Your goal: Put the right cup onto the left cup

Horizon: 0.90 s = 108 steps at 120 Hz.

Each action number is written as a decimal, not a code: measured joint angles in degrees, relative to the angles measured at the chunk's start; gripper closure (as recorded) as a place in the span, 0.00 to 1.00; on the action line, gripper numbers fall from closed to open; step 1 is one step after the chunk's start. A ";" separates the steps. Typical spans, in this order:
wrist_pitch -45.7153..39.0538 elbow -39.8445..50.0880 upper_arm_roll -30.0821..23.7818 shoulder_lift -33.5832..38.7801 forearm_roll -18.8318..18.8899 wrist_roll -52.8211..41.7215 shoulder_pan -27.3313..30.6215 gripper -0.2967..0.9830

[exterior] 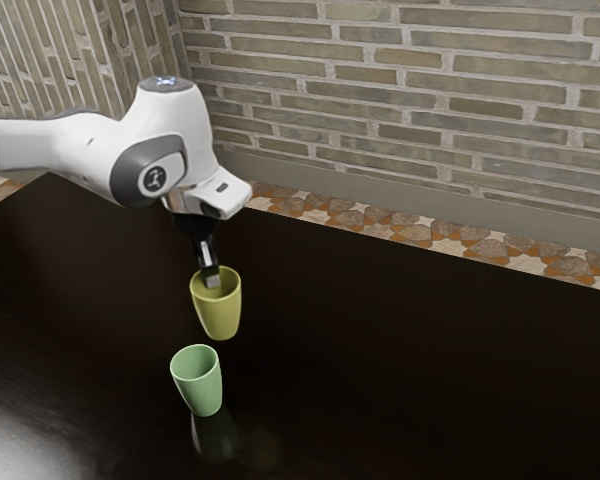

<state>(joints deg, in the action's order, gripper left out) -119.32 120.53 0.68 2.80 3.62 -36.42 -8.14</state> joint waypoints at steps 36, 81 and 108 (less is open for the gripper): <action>0.08 5.13 -0.65 3.73 0.06 2.10 1.42 0.84; 0.37 7.43 -1.48 4.95 0.43 4.71 1.31 0.84; 1.81 7.51 -1.65 6.49 0.78 5.94 1.29 0.84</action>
<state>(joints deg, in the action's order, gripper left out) -117.52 128.05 -0.96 9.30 4.40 -30.48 -6.85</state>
